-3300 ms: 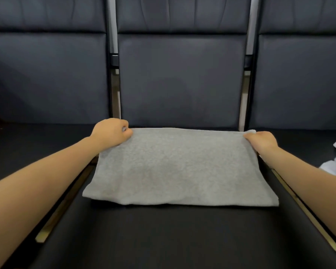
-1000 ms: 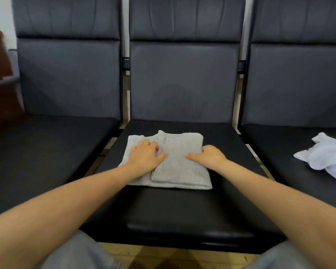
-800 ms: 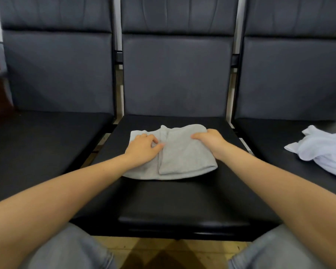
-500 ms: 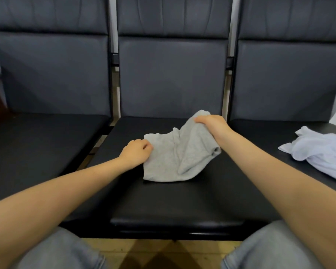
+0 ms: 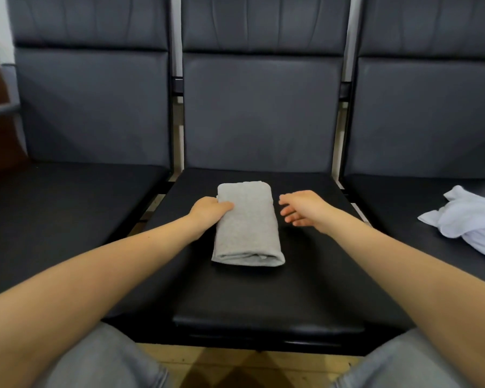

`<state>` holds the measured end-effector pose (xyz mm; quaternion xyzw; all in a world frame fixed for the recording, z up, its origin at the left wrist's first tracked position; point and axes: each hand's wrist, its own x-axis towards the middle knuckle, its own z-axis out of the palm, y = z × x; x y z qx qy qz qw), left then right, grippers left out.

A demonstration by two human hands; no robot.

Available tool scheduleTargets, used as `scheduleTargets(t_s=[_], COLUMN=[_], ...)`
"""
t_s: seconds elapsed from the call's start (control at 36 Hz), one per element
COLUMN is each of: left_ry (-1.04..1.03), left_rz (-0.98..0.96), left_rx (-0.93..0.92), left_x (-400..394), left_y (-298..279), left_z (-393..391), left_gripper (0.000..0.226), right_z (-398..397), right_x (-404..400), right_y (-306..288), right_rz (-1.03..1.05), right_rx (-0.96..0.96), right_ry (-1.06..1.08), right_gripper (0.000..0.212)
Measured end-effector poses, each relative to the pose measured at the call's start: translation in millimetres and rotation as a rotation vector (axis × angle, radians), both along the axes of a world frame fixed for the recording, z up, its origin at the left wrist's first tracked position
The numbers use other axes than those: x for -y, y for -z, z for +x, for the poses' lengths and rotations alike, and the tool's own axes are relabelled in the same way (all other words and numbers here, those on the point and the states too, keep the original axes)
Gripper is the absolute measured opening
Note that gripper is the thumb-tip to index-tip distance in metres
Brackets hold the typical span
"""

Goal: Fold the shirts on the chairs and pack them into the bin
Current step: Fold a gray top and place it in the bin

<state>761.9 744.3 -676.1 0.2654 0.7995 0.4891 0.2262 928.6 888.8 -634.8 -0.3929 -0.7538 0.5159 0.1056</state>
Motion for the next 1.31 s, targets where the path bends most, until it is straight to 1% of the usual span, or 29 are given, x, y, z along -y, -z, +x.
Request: scheduleTargets(t_s=[0.03,0.06,0.08,0.17,0.19,0.22,0.28,0.31,0.33,0.36,0.42,0.47,0.5,0.56,0.61,0.64,0.69,0.78,0.81,0.83,0.86,0.89,0.94,1.0,1.03,1.06,1.11,1.19,1.31], left_ry=[-0.007,-0.009,-0.004,0.012,0.009,0.004,-0.005,-0.008,-0.006,-0.004,0.001,0.025,0.038,0.045,0.044,0.057,0.137,0.279,0.296,0.306,0.298,0.269,0.149,0.045,0.008,-0.022,-0.059,-0.079,-0.100], left_rz=[0.020,0.014,-0.036,-0.320,-0.393,-0.426,-0.426,-0.425,-0.427,-0.431,-0.419,-0.373,-0.344,-0.300,-0.248,-0.215,-0.108,0.164,0.241,0.317,0.383,0.438,0.553,0.661,0.711,0.759,0.845,0.964,1.055], left_rx=[-0.024,-0.077,-0.167,-0.609,-0.734,-0.807,-0.830,-0.826,-0.820,-0.807,-0.747,-0.635,-0.579,-0.483,-0.365,-0.277,-0.016,0.566,0.721,0.823,0.871,0.890,0.854,0.779,0.744,0.720,0.705,0.726,0.686], left_x=[-1,0,1,10,13,15,18,18,18,19,21,23,24,26,28,30,35,46,50,54,56,56,60,65,68,70,76,86,116], left_y=[0,0,1,6,9,12,16,16,16,15,13,11,8,3,-5,-10,-22,-35,-39,-44,-50,-55,-68,-80,-86,-91,-100,-115,-128], left_z=[0,-1,-2,-4,-5,-7,-6,-7,-7,-7,-7,-7,-6,-2,5,9,14,11,10,10,13,15,20,22,21,18,11,5,-4], left_gripper=[0.019,0.018,0.023,0.029,0.032,0.035,0.037,0.037,0.036,0.036,0.035,0.033,0.034,0.042,0.059,0.066,0.075,0.073,0.071,0.069,0.067,0.063,0.047,0.031,0.026,0.025,0.032,0.040,0.044], right_z=[0,0,-1,-6,-10,-14,-24,-28,-33,-35,-35,-31,-31,-29,-26,-24,-20,-14,-12,-11,-10,-10,-14,-18,-21,-25,-32,-44,-74], right_x=[1,3,5,19,26,32,45,49,53,56,64,70,70,69,66,65,63,64,67,69,72,74,79,87,91,94,102,117,150], right_y=[4,8,13,23,26,29,33,33,33,32,23,12,8,1,-5,-8,-14,-26,-30,-32,-34,-34,-30,-24,-19,-12,-2,6,-2], right_rz=[0.039,0.081,0.133,0.300,0.347,0.407,0.490,0.474,0.413,0.317,0.072,-0.194,-0.264,-0.296,-0.345,-0.384,-0.459,-0.541,-0.551,-0.558,-0.573,-0.592,-0.625,-0.607,-0.608,-0.618,-0.648,-0.687,-0.905], right_rx=[0.050,0.089,0.120,0.183,0.229,0.286,0.369,0.361,0.321,0.255,0.057,-0.125,-0.182,-0.237,-0.346,-0.403,-0.480,-0.501,-0.502,-0.498,-0.494,-0.495,-0.489,-0.444,-0.428,-0.417,-0.409,-0.388,-0.479], right_ry=[0.004,-0.002,-0.012,-0.084,-0.115,-0.135,-0.120,-0.107,-0.093,-0.083,-0.032,0.055,0.060,0.026,0.049,0.041,-0.016,-0.099,-0.141,-0.183,-0.232,-0.287,-0.350,-0.264,-0.211,-0.178,-0.149,-0.153,-0.153], right_gripper=[0.034,0.036,0.039,0.052,0.055,0.059,0.071,0.069,0.061,0.049,0.021,0.010,0.008,0.009,0.026,0.030,0.032,0.029,0.029,0.031,0.031,0.031,0.037,0.039,0.039,0.042,0.047,0.055,0.049])
